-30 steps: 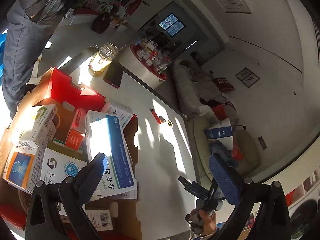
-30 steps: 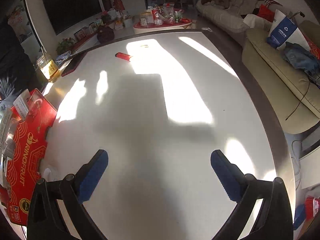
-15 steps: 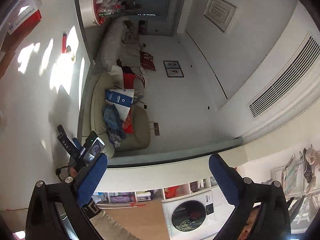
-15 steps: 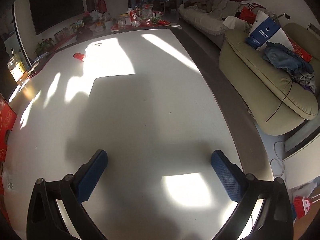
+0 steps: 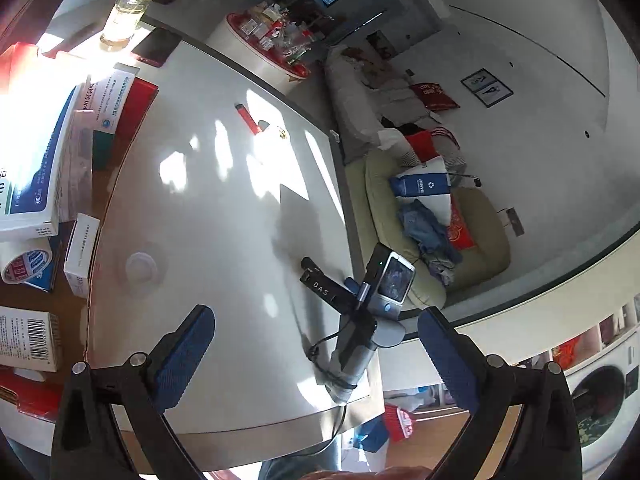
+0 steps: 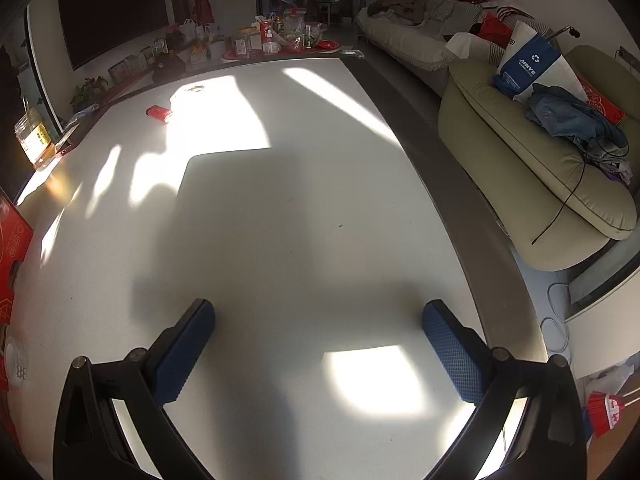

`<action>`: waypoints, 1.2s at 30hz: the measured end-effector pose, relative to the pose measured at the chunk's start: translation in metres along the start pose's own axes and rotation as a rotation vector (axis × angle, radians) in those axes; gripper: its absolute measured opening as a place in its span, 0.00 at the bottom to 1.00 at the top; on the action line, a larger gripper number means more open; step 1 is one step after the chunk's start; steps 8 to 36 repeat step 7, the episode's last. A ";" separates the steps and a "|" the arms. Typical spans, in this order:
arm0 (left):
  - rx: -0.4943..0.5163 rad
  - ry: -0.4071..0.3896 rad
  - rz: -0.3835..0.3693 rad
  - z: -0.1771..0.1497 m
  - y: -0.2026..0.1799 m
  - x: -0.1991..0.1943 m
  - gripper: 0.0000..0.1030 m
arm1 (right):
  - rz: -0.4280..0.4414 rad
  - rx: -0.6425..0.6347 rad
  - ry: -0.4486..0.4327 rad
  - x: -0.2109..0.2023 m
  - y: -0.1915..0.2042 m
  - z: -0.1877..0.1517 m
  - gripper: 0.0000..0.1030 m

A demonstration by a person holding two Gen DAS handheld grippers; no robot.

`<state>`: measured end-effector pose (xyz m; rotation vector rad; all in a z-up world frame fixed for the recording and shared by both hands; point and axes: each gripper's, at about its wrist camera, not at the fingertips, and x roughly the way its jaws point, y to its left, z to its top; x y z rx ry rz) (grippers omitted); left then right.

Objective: Organize objects

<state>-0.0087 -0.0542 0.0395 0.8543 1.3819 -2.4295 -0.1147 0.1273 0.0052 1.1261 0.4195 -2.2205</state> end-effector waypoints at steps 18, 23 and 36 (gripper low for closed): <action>0.131 0.043 0.289 -0.038 0.010 0.037 1.00 | 0.000 0.000 0.000 0.000 0.000 -0.001 1.00; 0.131 0.043 0.289 -0.038 0.010 0.037 1.00 | 0.000 0.000 0.000 0.000 0.000 -0.001 1.00; 0.131 0.043 0.289 -0.038 0.010 0.037 1.00 | 0.000 0.000 0.000 0.000 0.000 -0.001 1.00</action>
